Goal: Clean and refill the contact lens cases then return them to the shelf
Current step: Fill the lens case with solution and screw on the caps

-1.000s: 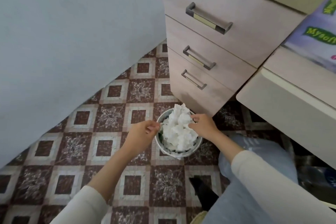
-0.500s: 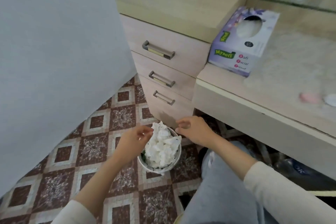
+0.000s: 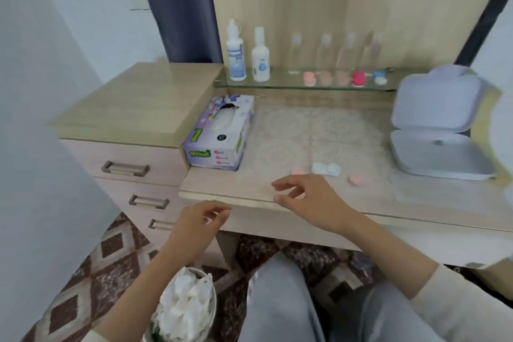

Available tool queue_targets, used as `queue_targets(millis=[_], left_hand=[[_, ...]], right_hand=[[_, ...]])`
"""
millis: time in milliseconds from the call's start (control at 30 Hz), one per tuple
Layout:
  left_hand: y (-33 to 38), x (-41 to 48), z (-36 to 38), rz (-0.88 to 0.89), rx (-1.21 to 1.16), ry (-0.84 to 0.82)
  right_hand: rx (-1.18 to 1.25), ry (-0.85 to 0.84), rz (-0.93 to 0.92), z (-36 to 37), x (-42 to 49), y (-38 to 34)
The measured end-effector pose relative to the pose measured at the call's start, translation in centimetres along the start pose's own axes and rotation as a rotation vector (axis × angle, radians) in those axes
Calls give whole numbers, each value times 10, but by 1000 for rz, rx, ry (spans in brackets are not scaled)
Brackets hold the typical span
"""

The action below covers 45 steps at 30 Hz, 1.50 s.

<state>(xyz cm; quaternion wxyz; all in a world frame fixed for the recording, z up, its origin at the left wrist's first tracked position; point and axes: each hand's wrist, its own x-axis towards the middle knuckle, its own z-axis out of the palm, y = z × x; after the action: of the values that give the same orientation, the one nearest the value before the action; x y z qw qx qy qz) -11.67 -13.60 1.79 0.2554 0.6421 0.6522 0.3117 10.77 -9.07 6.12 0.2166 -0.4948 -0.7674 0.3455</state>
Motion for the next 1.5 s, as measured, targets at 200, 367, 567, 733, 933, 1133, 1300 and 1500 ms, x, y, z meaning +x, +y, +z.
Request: queue_targets(millis=[200, 367, 567, 733, 933, 1133, 1300, 1500], left_hand=[[45, 56, 26, 99, 15, -52], [79, 104, 38, 148, -21, -11], [112, 173, 32, 165, -48, 207], [123, 228, 16, 59, -63, 401], [122, 277, 4, 23, -36, 477], [114, 304, 16, 13, 16, 575], [115, 315, 26, -49, 60, 615], [110, 326, 27, -95, 17, 610]], right_hand=[[-53, 196, 107, -56, -3, 41], [-175, 277, 197, -92, 4, 81], [-336, 233, 165, -103, 24, 120], [-438, 218, 67, -90, 39, 149], [-442, 382, -5, -82, 47, 168], [-429, 443, -26, -80, 48, 169], [-409, 464, -33, -79, 49, 169], [-394, 478, -40, -79, 49, 171]])
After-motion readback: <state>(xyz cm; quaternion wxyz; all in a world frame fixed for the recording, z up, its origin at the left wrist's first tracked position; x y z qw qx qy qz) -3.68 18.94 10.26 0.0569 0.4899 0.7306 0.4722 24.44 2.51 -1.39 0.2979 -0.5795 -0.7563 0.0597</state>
